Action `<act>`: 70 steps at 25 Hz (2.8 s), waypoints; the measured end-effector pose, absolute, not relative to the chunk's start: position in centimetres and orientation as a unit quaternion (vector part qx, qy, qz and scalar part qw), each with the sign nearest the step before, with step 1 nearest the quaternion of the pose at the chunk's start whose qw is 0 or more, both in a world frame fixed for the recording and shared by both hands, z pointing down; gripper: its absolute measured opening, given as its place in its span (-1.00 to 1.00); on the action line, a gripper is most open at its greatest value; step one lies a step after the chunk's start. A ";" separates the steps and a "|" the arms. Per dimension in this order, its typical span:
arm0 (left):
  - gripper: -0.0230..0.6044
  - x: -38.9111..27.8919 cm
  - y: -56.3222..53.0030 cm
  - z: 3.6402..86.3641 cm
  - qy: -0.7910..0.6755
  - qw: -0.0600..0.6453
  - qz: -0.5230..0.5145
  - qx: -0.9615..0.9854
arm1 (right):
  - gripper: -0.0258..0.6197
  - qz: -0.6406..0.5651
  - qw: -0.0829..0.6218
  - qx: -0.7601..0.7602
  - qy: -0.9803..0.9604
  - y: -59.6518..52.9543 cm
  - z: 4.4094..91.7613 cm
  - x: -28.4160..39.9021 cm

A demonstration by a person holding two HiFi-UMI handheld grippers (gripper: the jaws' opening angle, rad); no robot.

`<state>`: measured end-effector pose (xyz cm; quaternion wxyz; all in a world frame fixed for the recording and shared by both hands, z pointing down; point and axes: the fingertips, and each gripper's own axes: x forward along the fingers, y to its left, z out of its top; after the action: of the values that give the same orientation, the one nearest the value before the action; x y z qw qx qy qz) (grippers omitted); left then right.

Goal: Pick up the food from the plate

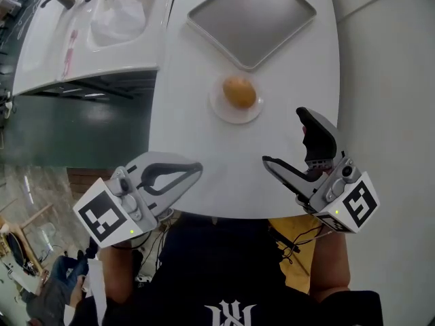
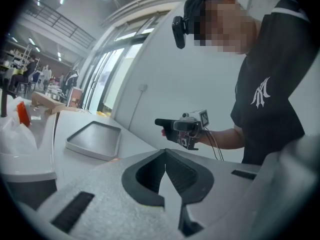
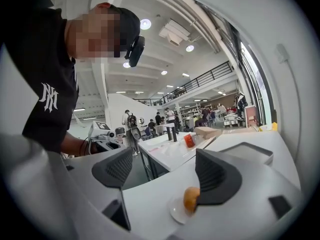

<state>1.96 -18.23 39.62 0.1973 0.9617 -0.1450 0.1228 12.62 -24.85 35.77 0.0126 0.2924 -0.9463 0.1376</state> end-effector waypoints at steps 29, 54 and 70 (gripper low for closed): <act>-0.91 2.8 -24.1 47.8 -0.129 0.232 0.090 0.960 | 0.25 0.156 0.268 0.259 -0.915 -33.9 56.3 7.7; -0.91 1.8 -23.9 48.0 -0.149 0.244 0.084 0.955 | 0.20 0.124 0.332 0.280 -0.892 -34.9 58.3 8.7; -0.91 0.2 -21.4 44.8 -0.178 0.242 0.048 0.953 | 0.19 0.066 0.267 0.303 -0.913 -32.7 48.8 7.5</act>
<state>0.24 -21.35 44.83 0.2424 0.9526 -0.1777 0.0477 7.53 -32.66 48.79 0.2670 0.3027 -0.9125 0.0662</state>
